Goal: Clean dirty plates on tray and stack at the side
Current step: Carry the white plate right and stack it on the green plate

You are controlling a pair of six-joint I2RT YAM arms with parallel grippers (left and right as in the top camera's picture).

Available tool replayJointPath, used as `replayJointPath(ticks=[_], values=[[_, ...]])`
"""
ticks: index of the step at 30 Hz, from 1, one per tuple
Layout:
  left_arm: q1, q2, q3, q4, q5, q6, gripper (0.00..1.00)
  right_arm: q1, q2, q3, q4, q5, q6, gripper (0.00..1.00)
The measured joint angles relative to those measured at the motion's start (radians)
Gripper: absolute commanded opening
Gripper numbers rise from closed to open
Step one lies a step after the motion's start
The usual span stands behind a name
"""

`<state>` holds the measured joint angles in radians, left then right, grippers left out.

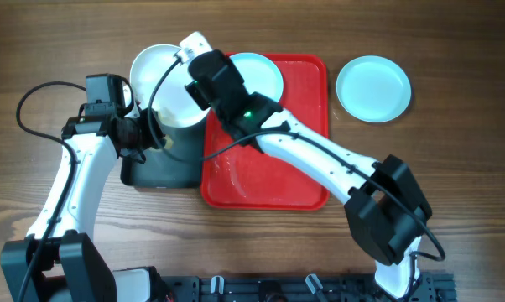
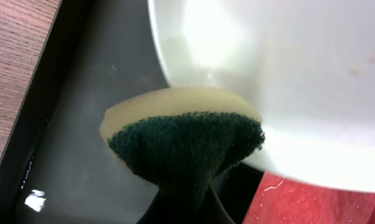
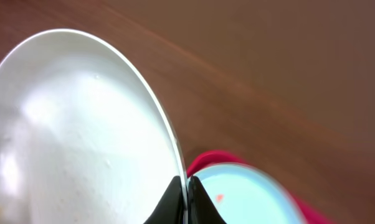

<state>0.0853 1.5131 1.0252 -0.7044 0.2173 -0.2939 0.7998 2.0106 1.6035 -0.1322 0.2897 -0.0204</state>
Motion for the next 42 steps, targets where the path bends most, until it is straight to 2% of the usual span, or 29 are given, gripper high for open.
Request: replayJointPath(ticks=[6, 12, 16, 21, 27, 32, 35, 40, 42], values=[[0.0, 0.0, 0.0, 0.0, 0.0, 0.0, 0.04, -0.056, 0.0, 0.0, -0.048, -0.231, 0.189, 0.04], [0.0, 0.0, 0.0, 0.001, 0.001, 0.0, 0.04, -0.123, 0.0, 0.0, -0.071, -0.41, 0.327, 0.04], [0.0, 0.0, 0.0, 0.002, 0.005, 0.0, 0.04, -0.164, -0.002, 0.0, -0.159, -0.482, 0.391, 0.04], [0.0, 0.0, 0.0, 0.006, 0.013, 0.0, 0.04, -0.222, -0.076, 0.0, -0.325, -0.514, 0.409, 0.04], [0.0, 0.0, 0.0, 0.006, 0.011, 0.0, 0.04, -0.378, -0.248, 0.004, -0.532, -0.605, 0.343, 0.04], [0.0, 0.0, 0.0, 0.007, 0.011, 0.0, 0.04, -0.547, -0.281, 0.004, -0.66, -0.721, 0.328, 0.05], [0.0, 0.0, 0.0, 0.01, 0.011, 0.0, 0.04, -0.7, -0.281, 0.004, -0.731, -0.777, 0.323, 0.04], [0.0, 0.0, -0.001, 0.01, 0.011, 0.0, 0.04, -0.886, -0.281, 0.004, -0.768, -0.776, 0.284, 0.04], [0.0, 0.0, -0.001, 0.01, 0.011, 0.0, 0.04, -0.972, -0.281, 0.004, -0.77, -0.715, 0.28, 0.04]])
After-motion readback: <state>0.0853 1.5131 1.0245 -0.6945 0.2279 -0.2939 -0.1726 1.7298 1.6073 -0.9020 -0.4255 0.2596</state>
